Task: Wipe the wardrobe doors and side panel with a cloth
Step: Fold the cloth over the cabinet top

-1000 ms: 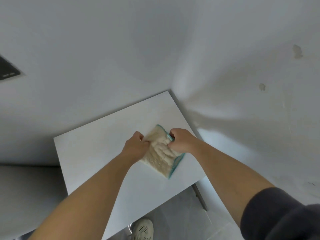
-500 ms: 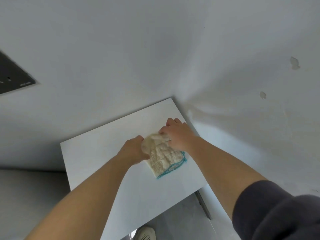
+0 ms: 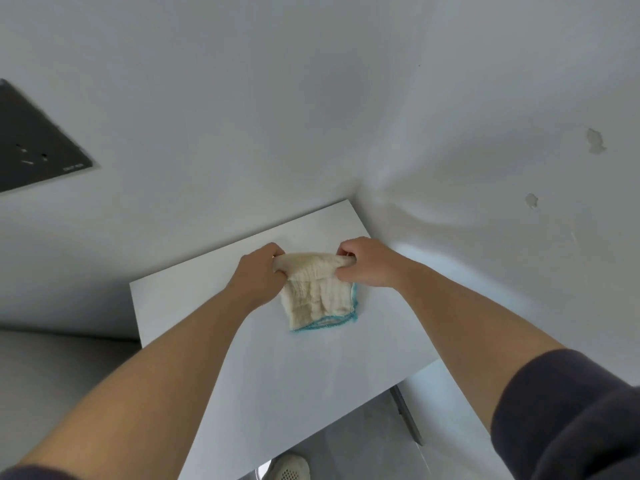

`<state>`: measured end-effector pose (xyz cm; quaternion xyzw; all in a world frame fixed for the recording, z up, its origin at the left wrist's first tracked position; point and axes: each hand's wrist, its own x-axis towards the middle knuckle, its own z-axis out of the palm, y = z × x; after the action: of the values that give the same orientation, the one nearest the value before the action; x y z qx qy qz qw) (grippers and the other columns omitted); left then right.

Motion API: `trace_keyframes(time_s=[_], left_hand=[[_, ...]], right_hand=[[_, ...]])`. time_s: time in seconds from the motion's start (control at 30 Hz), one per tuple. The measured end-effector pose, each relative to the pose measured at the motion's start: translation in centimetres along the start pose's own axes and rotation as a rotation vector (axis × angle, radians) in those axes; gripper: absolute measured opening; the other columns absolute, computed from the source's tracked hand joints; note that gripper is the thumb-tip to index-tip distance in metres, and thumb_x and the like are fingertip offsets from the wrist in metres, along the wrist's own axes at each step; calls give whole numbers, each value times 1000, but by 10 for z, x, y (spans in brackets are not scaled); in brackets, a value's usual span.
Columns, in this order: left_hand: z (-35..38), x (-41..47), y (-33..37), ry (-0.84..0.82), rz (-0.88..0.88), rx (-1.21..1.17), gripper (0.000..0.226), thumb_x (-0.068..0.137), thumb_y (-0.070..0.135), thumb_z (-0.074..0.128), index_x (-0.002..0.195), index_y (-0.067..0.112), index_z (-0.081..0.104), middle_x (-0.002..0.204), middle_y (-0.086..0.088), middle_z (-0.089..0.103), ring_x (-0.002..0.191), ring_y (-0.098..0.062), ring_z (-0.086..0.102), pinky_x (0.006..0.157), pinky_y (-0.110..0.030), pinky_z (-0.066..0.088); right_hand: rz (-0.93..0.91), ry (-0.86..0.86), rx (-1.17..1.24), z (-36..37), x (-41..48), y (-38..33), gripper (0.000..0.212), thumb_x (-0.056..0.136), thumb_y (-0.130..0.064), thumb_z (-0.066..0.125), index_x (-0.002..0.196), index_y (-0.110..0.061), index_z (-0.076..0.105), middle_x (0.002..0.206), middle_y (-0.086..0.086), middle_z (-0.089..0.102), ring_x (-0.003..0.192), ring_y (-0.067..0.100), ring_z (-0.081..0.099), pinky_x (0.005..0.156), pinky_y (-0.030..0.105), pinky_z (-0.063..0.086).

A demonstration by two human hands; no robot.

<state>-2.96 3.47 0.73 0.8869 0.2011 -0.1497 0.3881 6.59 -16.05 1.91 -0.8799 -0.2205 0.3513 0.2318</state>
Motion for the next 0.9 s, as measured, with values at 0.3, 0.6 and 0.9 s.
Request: trace_keyframes(time_s=[0.3, 0.6, 0.9], left_hand=[[4, 10, 6, -65, -357, -739, 17, 100, 14, 35, 112, 13, 46, 104, -8, 60, 91, -26, 61, 86, -44, 53], [-13, -13, 36, -116, -438, -970, 22, 102, 23, 40, 123, 21, 44, 105, -2, 61, 84, -19, 60, 67, -33, 52], [-106, -107, 128, -350, -437, -853, 28, 92, -2, 57, 120, -2, 57, 96, -12, 67, 77, -23, 66, 53, -28, 59]], right_hand=[[273, 120, 821, 21, 12, 1, 31, 89, -30, 61, 111, -8, 64, 113, 13, 68, 103, 26, 66, 95, 42, 52], [316, 0, 1215, 8, -27, -25, 30, 94, -10, 57, 124, -13, 55, 116, 10, 67, 103, 25, 66, 83, 38, 56], [342, 186, 1158, -55, -160, -98, 30, 100, -19, 46, 130, -27, 45, 118, 1, 63, 104, 22, 63, 83, 40, 56]])
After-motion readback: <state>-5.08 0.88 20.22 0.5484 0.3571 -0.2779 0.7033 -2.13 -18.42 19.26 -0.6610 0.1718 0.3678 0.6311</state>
